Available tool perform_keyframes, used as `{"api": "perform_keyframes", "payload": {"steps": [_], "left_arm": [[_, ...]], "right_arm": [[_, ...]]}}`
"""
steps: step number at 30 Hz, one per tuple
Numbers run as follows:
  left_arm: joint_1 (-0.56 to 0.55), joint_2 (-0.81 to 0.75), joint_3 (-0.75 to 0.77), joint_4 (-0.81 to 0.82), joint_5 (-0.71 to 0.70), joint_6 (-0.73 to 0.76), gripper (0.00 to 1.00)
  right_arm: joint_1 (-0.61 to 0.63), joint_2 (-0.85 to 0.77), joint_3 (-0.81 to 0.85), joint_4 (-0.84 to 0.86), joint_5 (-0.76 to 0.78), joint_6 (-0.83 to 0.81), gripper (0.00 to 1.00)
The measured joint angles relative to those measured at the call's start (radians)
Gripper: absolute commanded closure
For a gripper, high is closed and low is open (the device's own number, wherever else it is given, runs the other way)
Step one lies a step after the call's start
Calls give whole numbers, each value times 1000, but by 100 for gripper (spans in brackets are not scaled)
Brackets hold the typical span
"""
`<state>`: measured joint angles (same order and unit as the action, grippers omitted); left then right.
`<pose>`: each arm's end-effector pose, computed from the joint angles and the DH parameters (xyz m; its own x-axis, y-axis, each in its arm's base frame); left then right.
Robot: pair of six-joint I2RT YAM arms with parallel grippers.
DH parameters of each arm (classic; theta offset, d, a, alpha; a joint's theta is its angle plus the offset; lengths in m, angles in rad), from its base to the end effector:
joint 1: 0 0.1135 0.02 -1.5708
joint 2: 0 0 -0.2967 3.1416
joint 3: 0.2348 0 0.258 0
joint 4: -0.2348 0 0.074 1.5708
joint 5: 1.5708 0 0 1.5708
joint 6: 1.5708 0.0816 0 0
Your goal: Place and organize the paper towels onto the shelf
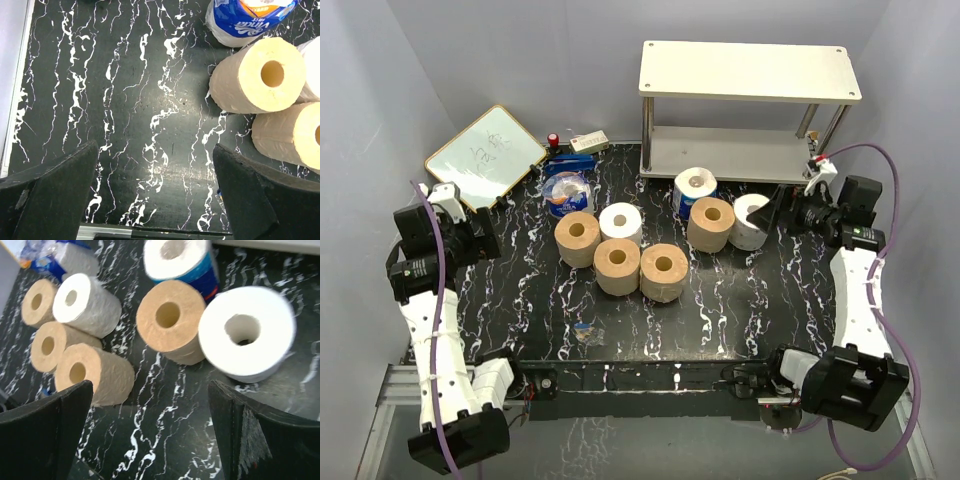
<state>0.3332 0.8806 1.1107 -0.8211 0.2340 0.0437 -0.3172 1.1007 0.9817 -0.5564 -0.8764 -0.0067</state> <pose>0.1849 0.0440 0.3725 -0.5320 -0.1391 -0.8352 -0.1131 0.9892 -0.0928 0.2479 -0.0154 0.3289 -0.5915 0.1897 -0.7837 -0.3742 0.7964 0.4752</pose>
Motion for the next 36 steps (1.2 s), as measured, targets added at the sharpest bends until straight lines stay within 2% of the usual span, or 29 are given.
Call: {"api": "perform_keyframes", "payload": {"steps": [3, 9, 14, 18, 23, 26, 28, 30, 36], "left_arm": [[1, -2, -3, 11, -40, -38, 2], [5, -40, -105, 61, -249, -100, 2], [5, -60, -116, 65, -264, -78, 2], [5, -84, -115, 64, -256, -58, 2], [5, -34, -108, 56, -260, -51, 2], [5, -23, -108, 55, -259, -50, 2], [5, -32, -108, 56, -259, -47, 2], [5, -41, -108, 56, -256, -45, 2], [5, -46, -108, 58, -249, -40, 2]], "right_arm": [[0, 20, 83, -56, 102, -25, 2], [-2, 78, 269, -111, 378, -56, 2], [-5, 113, 373, -145, 432, -63, 2], [-5, 119, 399, -156, 459, -76, 2], [-6, 118, 383, -180, 545, -166, 2], [-8, 119, 325, -183, 591, -219, 7], [-13, 128, 275, -190, 602, -254, 2], [-16, 141, 221, -199, 573, -307, 2], [-17, 179, 180, -348, 367, -605, 2]]}}
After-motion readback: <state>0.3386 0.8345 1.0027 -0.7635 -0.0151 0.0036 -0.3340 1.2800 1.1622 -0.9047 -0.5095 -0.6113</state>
